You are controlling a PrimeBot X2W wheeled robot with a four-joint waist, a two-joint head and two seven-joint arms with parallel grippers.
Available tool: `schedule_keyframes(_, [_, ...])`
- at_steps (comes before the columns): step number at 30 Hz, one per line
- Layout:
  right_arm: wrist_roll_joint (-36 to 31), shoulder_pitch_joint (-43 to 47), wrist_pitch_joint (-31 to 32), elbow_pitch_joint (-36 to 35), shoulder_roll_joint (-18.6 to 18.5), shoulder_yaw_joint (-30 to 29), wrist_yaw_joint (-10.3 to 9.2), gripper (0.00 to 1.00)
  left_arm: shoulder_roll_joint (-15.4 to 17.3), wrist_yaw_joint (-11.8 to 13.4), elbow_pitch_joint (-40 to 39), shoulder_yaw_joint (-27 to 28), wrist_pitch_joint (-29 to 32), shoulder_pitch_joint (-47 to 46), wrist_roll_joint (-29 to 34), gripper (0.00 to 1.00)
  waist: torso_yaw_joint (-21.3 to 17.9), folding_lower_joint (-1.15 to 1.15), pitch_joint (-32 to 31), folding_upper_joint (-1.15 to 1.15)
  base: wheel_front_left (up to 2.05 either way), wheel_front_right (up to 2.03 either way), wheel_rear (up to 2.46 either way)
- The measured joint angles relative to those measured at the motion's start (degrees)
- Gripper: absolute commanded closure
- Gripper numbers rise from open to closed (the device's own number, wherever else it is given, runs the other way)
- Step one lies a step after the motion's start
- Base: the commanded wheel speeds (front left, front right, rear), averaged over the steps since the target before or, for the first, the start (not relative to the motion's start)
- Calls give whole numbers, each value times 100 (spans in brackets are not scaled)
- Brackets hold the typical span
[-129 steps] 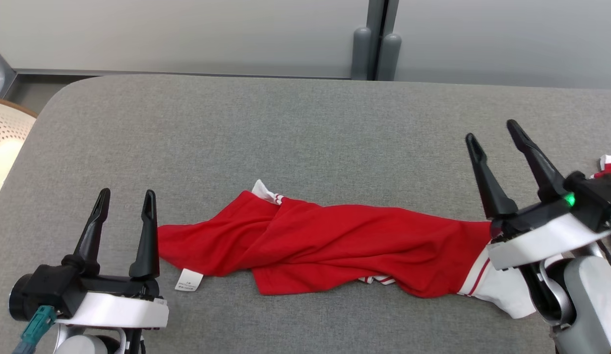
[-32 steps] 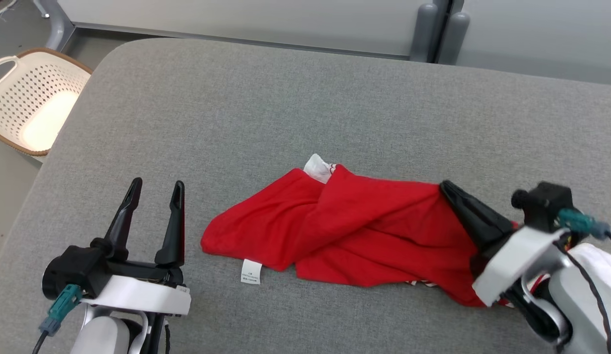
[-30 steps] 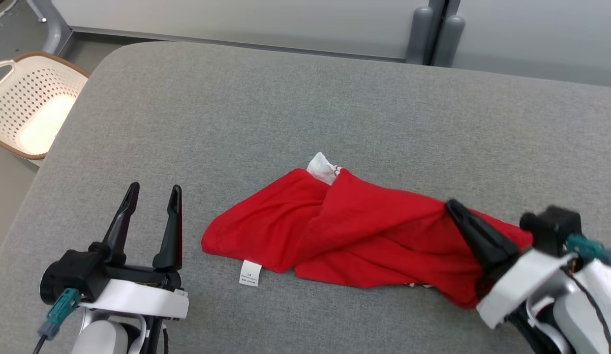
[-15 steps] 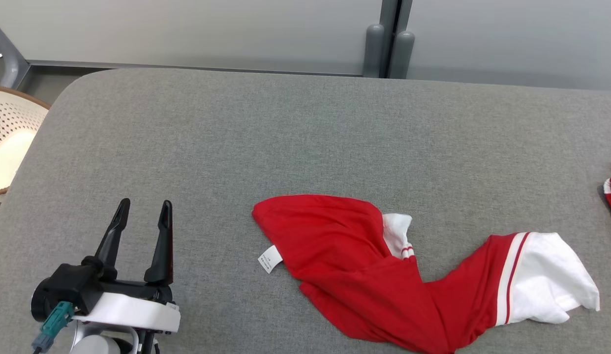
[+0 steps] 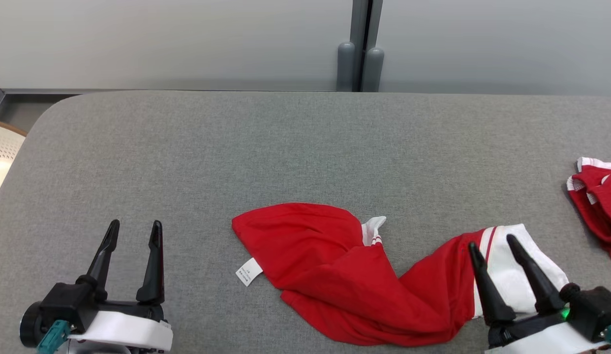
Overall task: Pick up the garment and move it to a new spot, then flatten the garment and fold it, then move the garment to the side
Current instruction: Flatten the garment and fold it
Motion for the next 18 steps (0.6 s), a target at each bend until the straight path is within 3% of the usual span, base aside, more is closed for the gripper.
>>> schedule_keyframes(10, [-335, -186, 188, -274, 2, -476, 0, 0, 65, 186, -231, -74, 293, 366, 114, 0, -160, 0, -354, 0, 0, 0, 0])
schedule_keyframes(18, [-341, -99, 189, -297, 31, -533, 0, 0, 105, 278, -431, -97, 459, 469, 114, 0, -244, 0, -400, 0, 0, 0, 0])
